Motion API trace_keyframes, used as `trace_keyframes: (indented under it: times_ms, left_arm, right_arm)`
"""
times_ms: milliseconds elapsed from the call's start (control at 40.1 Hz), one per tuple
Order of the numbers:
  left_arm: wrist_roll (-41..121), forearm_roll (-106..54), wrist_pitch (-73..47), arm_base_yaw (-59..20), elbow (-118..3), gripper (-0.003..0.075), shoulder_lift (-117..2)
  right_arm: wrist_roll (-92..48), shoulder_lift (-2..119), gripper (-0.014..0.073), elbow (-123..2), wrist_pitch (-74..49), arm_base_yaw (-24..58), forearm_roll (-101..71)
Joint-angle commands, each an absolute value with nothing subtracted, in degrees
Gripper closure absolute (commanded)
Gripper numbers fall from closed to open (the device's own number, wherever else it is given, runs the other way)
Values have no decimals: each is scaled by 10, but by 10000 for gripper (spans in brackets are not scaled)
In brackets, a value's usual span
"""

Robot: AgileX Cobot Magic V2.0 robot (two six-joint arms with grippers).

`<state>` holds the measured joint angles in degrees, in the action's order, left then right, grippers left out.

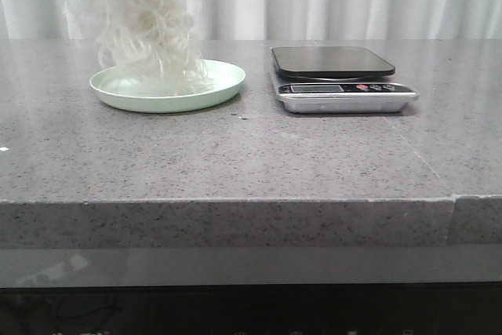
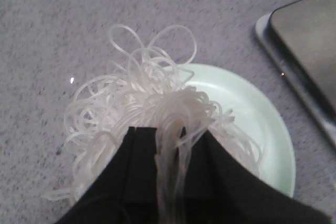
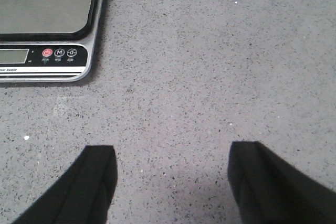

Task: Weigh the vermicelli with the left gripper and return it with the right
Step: 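Lift the vermicelli with the left gripper and carry it toward the scale, then lower the vermicelli onto the scale pan and open the left gripper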

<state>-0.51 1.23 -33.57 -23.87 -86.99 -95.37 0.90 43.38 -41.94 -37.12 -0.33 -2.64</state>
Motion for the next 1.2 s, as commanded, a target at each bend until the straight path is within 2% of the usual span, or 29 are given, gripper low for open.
trace_keyframes:
  times_ms: [0,274,748,1048,1172]
  left_arm:
    - [-6,8,-294,-261,-927,566,-920]
    - [22,8,-293,-330,-1060,565,-961]
    - [22,8,-281,-390,-1311,565,-1153]
    - [22,9,-286,-385,-1339,560,-1232]
    - [22,5,-312,-375,-1339,501,-1243]
  right_arm:
    - [4,436,30,-438,-342,-5,-26]
    - [4,436,30,-438,-342,-5,-26]
    - [4,436,30,-438,-342,-5,-26]
    - [4,436,30,-438,-342,-5,-26]
    - [4,436,30,-438,-342,-5,-26]
